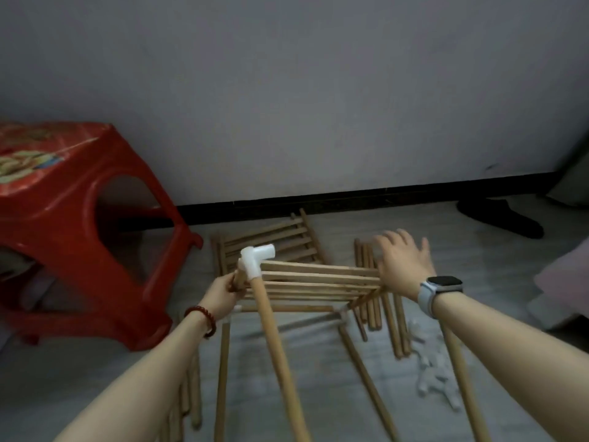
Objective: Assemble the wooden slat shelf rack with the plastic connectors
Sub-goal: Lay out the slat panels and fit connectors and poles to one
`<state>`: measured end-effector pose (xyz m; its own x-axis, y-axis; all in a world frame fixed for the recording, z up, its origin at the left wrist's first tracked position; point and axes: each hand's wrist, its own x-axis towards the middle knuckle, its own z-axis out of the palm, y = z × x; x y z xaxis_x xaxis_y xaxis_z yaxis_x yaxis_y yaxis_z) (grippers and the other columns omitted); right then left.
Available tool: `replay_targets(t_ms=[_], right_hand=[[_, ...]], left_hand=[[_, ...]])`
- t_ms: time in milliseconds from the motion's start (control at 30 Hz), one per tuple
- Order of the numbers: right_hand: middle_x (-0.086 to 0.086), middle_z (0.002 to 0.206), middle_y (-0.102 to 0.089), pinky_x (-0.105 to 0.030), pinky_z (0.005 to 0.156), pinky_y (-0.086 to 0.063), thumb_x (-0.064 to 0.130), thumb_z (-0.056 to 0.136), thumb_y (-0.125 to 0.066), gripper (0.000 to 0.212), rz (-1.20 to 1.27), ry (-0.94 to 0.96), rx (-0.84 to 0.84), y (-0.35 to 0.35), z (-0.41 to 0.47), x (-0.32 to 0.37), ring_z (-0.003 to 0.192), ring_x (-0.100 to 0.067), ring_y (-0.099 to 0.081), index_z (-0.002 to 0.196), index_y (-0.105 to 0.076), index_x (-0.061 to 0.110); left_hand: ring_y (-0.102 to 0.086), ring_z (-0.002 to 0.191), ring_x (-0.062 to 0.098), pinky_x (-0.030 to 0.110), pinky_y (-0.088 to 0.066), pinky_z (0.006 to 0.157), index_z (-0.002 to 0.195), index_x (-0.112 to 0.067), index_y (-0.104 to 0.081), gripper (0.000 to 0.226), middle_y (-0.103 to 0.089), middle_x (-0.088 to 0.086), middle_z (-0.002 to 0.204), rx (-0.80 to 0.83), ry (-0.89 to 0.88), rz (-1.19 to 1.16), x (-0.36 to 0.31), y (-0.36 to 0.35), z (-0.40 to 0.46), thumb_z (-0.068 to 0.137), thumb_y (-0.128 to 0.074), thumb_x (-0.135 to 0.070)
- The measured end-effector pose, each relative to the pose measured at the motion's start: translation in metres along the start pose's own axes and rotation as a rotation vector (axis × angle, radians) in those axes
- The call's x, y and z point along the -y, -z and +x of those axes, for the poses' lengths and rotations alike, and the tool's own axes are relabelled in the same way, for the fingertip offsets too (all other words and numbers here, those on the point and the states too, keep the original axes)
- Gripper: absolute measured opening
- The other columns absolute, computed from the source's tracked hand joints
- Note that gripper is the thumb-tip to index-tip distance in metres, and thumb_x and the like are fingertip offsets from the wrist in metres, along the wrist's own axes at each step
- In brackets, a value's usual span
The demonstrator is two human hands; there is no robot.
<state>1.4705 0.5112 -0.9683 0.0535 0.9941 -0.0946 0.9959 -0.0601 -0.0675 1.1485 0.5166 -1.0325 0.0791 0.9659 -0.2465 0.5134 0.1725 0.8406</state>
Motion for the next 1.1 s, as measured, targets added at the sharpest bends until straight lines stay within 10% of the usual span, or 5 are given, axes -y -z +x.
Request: replay_targets(t_ms=[433,700,900,1000,1100], right_hand=[[-0.016,0.132,-0.046,-0.041,0.093,-0.041,0.047,0.095,-0.04,0.052,0.317,-0.255,-0.107,-0.015,-0.015,-0.033,0.117,-0.033,-0.047,0.131,-0.045,0.009],[-0.022,0.131,-0.044,-0.044,0.094,-0.043,0.028,0.098,-0.043,0.044,0.499,-0.154,-0.003,-0.025,0.0,0.001,0.114,-0.037,-0.05,0.133,-0.035,0.005],[-0.017,0.124,-0.052,-0.038,0.086,-0.042,0.04,0.097,-0.039,0.042,0.391,-0.07,0.025,-0.022,-0.012,0.019,0.11,-0.034,-0.052,0.126,-0.044,0.009],[-0.012,0.122,-0.059,-0.035,0.087,-0.042,0.041,0.099,-0.032,0.043,0.423,-0.011,0.035,-0.015,-0.021,0.022,0.111,-0.028,-0.055,0.128,-0.05,0.014],[-0.008,0.122,-0.06,-0.032,0.091,-0.04,0.032,0.102,-0.03,0.041,0.561,0.021,0.039,-0.016,-0.025,0.016,0.114,-0.026,-0.054,0.132,-0.05,0.014]], left_hand=[[-0.054,0.069,0.02,0.036,-0.051,0.067,0.077,-0.012,-0.056,0.023,-0.055,0.008,0.075,-0.052,0.186,-0.238,0.027,-0.01,0.023,0.09,-0.05,0.006],[-0.053,0.059,0.015,0.024,-0.049,0.056,0.07,-0.015,-0.064,0.044,-0.056,0.001,0.062,-0.056,0.154,-1.023,-0.019,0.024,0.005,0.098,-0.035,-0.03],[-0.037,0.126,0.033,0.038,-0.034,0.101,0.144,-0.006,-0.02,0.062,-0.032,0.019,0.143,-0.229,0.166,0.454,-0.035,0.042,0.004,0.094,-0.051,-0.027],[-0.006,0.143,0.034,0.057,-0.009,0.112,0.147,-0.014,-0.02,0.062,-0.012,0.011,0.155,-0.259,0.052,0.787,-0.046,0.025,-0.001,0.095,-0.045,-0.037],[-0.018,0.142,0.024,0.055,-0.01,0.115,0.142,-0.018,-0.036,0.05,-0.024,0.005,0.152,-0.163,-0.269,0.691,-0.073,-0.016,-0.009,0.096,-0.043,-0.037]])
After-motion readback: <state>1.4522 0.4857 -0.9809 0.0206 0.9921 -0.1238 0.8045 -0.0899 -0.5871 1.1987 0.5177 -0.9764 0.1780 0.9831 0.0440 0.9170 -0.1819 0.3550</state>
